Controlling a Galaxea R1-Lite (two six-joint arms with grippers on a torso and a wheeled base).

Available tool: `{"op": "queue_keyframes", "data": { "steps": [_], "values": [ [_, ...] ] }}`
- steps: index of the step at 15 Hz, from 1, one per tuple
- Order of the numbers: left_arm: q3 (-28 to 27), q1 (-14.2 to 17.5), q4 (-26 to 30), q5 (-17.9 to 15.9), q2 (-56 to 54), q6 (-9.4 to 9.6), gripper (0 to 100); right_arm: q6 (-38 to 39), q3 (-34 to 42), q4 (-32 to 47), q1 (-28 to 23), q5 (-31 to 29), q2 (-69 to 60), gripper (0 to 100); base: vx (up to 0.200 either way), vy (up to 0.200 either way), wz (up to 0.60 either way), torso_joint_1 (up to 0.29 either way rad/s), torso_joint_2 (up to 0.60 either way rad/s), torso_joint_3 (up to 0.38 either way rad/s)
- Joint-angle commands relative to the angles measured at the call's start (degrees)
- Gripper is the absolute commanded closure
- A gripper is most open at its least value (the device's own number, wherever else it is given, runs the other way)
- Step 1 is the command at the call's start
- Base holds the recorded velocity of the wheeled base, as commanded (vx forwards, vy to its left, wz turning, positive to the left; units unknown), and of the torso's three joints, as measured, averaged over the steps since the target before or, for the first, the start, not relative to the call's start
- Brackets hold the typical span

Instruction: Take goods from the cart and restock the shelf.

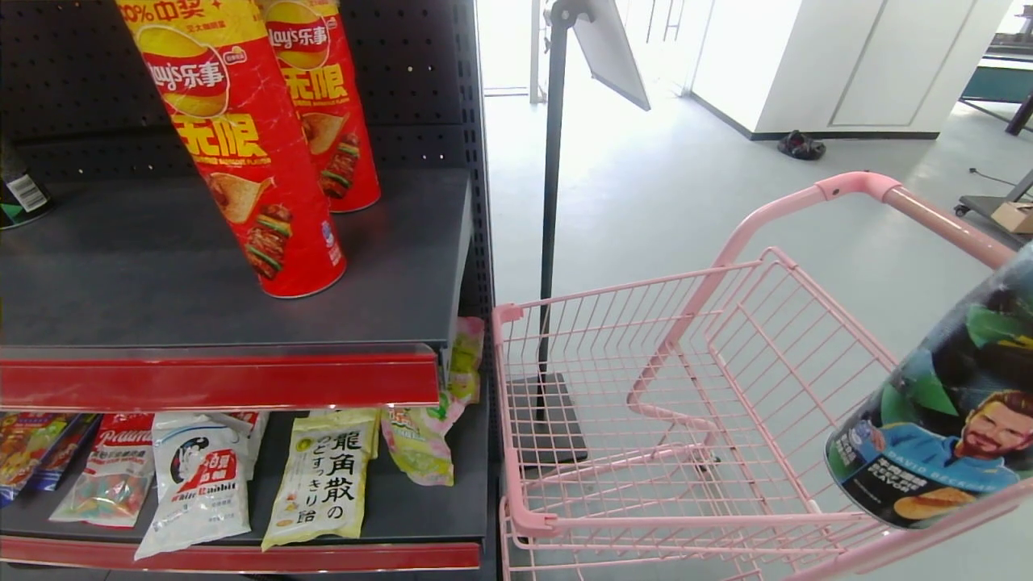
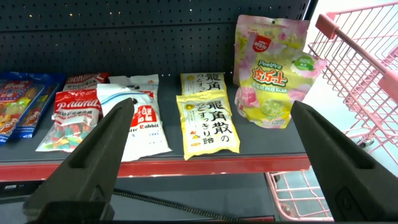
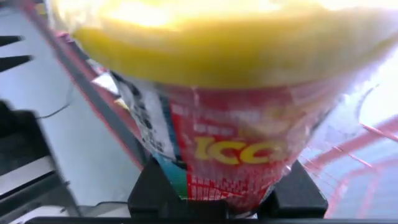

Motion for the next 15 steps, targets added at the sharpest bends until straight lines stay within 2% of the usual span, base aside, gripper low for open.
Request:
{"op": "queue_keyframes", "data": {
  "steps": [1, 4, 8, 12, 15],
  "values": [
    [0.01, 0.01, 0.0, 0.01, 0.05, -0.01, 0, -2.21, -1.04, -0.35, 1.44, 0.85, 3.68, 100, 0.0, 0.0, 0.0, 0.0, 0.0, 0.0],
    [0.01, 0.01, 0.0, 0.01, 0.05, -0.01, 0, -2.83, -2.45, -0.35, 2.23, 2.08, 5.08, 100, 0.0, 0.0, 0.0, 0.0, 0.0, 0.0],
    [0.01, 0.01, 0.0, 0.01, 0.05, -0.01, 0, -4.76, -2.62, -0.7, 6.19, 7.09, 5.7, 100, 0.0, 0.0, 0.0, 0.0, 0.0, 0.0],
    [0.01, 0.01, 0.0, 0.01, 0.05, -0.01, 0, -4.76, -2.18, -1.4, 7.77, 7.09, 5.35, 100, 0.0, 0.0, 0.0, 0.0, 0.0, 0.0],
    [0.01, 0.01, 0.0, 0.01, 0.05, -0.01, 0, -4.85, 1.07, -2.9, 7.24, 6.82, 5.52, 100, 0.0, 0.0, 0.0, 0.0, 0.0, 0.0]
  ]
}}
